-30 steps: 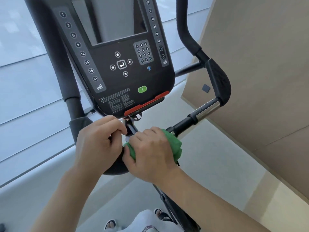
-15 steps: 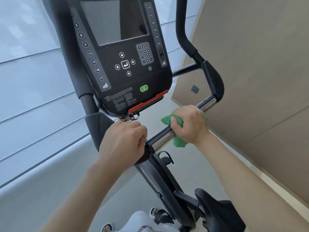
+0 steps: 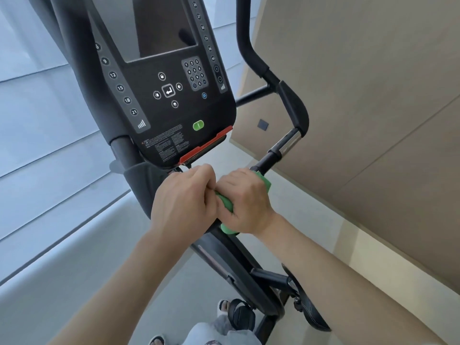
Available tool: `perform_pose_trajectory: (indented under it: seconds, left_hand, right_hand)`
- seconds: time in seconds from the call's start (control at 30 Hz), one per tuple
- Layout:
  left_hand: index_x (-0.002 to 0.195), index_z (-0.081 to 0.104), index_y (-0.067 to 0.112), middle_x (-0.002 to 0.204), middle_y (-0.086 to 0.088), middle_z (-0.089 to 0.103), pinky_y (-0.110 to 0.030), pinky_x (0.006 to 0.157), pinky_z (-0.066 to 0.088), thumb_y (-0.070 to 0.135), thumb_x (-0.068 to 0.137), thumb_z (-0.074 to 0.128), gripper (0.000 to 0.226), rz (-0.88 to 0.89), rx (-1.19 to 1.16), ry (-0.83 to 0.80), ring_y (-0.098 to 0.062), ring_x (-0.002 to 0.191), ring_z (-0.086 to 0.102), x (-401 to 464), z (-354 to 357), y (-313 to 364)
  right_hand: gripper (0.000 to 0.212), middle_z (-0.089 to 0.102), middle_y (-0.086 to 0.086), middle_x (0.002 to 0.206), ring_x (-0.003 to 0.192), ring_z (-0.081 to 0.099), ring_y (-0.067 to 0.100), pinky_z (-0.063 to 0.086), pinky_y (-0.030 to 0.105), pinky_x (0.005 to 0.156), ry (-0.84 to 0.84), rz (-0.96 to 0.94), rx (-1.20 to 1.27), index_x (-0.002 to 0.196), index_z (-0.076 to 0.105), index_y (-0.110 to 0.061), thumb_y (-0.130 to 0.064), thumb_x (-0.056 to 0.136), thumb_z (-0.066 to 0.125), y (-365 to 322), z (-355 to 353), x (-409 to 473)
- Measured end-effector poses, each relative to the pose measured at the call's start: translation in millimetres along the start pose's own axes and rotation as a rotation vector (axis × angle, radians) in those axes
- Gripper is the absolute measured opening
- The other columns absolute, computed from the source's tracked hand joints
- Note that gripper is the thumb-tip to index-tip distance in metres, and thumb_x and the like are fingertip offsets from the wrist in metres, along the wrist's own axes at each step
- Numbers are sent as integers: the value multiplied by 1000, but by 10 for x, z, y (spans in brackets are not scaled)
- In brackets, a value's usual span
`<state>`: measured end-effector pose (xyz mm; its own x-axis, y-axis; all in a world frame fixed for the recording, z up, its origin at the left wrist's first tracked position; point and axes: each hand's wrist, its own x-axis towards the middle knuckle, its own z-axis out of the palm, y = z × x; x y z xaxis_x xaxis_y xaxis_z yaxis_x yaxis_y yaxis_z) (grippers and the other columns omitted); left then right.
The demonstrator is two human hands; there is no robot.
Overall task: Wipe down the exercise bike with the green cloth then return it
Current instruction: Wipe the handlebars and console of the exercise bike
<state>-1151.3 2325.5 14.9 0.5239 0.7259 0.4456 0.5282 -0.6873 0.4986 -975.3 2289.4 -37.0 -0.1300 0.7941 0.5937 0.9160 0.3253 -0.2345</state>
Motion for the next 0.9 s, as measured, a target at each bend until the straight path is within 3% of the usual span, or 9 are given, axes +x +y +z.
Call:
perform_pose_trajectory:
  seconds: [0.07, 0.17, 0.37, 0.6, 0.9]
  left_hand:
    - [78, 54, 14, 61, 5, 50, -15, 59, 21, 4, 74, 53, 11, -3, 16, -13, -25, 54, 45, 2, 5, -9]
    - [79, 50, 15, 64, 5, 52, -16, 63, 20, 0, 75, 54, 16, -6, 36, -34, -27, 56, 45, -19, 28, -22]
    - [79, 58, 19, 71, 10, 60, -35, 76, 45, 4, 78, 48, 18, 44, -1, -62, -19, 62, 53, -44, 54, 15]
    - [86, 65, 25, 82, 13, 65, -37, 63, 53, 8, 83, 51, 22, -12, -152, -84, -13, 71, 59, -44, 190, 257]
    - [96, 71, 21, 88, 11, 68, -42, 69, 56, -3, 86, 61, 27, -54, -177, -120, -16, 84, 64, 321, 498, 547]
  right_hand:
    - [28, 59, -1, 68, 63, 52, 21, 42, 35, 67, -32, -53, -16, 75, 64, -17, -33, 95, 55, 206, -53, 35]
    - [32, 62, 1, 69, 63, 55, 23, 48, 40, 67, -58, 81, -61, 75, 68, -14, -33, 94, 50, 564, -193, 126]
    - [35, 63, 2, 67, 63, 56, 23, 49, 38, 71, -36, 178, -57, 74, 68, -12, -32, 95, 49, 749, -234, 169]
    - [40, 55, 8, 59, 57, 50, 29, 45, 40, 65, 191, 162, 52, 64, 61, -3, -24, 95, 47, 738, -579, 357]
    - [37, 65, 6, 68, 64, 56, 28, 48, 40, 72, 313, 103, -21, 74, 69, -3, -21, 96, 45, 1484, -1203, 466]
